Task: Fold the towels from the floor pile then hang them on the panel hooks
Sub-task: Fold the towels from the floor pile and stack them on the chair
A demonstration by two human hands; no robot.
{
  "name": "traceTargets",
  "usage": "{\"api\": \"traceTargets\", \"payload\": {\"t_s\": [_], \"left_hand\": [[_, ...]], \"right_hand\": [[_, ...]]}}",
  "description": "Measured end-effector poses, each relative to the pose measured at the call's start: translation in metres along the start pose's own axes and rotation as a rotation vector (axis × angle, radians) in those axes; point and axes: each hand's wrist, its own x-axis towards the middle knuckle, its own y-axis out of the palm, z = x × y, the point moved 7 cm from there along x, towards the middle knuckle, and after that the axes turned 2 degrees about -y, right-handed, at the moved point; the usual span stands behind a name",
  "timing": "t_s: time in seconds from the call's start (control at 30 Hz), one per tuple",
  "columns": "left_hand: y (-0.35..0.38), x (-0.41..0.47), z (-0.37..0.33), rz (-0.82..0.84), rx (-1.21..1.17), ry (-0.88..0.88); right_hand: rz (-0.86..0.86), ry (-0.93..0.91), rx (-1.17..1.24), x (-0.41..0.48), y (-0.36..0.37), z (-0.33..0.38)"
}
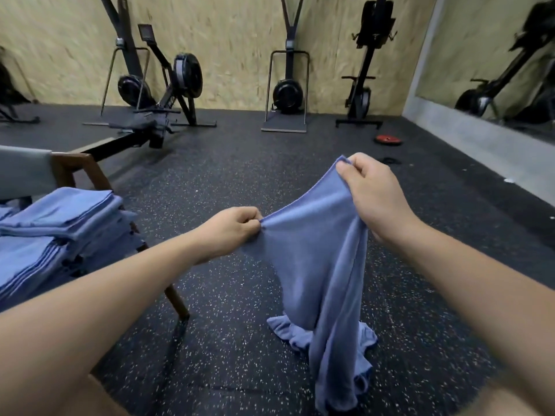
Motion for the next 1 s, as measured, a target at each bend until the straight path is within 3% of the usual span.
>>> {"api": "traceTargets", "payload": {"t_s": [0.1, 0.3, 0.43, 0.57, 0.73, 0.83, 1.0], "left_hand": [[-0.01, 0.004, 0.003, -0.052, -0.077, 0.008], [-0.017, 0.006, 0.0, -0.05, 0.187, 0.098], [-0.031, 0.007, 0.003, -0.168, 0.215, 0.087], [-0.041, 0.01, 0.028, -0.2, -0.083, -0.065], [-0.053, 0.008, 0.016, -0.254, -0.654, -0.063], [-0.066, 0.004, 0.011, -0.331, -0.751, -0.077], [-0.068, -0.005, -0.003, -0.409, -0.774, -0.08]], "right_hand": [[-0.039, 0.011, 0.044, 0.003, -0.01, -0.012], [-0.084, -0.005, -0.02, 0.006, -0.026, -0.021], [-0.06, -0.012, -0.018, 0.007, -0.031, -0.029], [-0.115, 0.023, 0.113, 0.008, -0.04, -0.037], [-0.251, 0.076, 0.188, 0.009, -0.054, -0.051], [-0.329, 0.13, 0.268, 0.009, -0.06, -0.059], [-0.286, 0.152, 0.289, 0.004, -0.048, -0.057]]}}
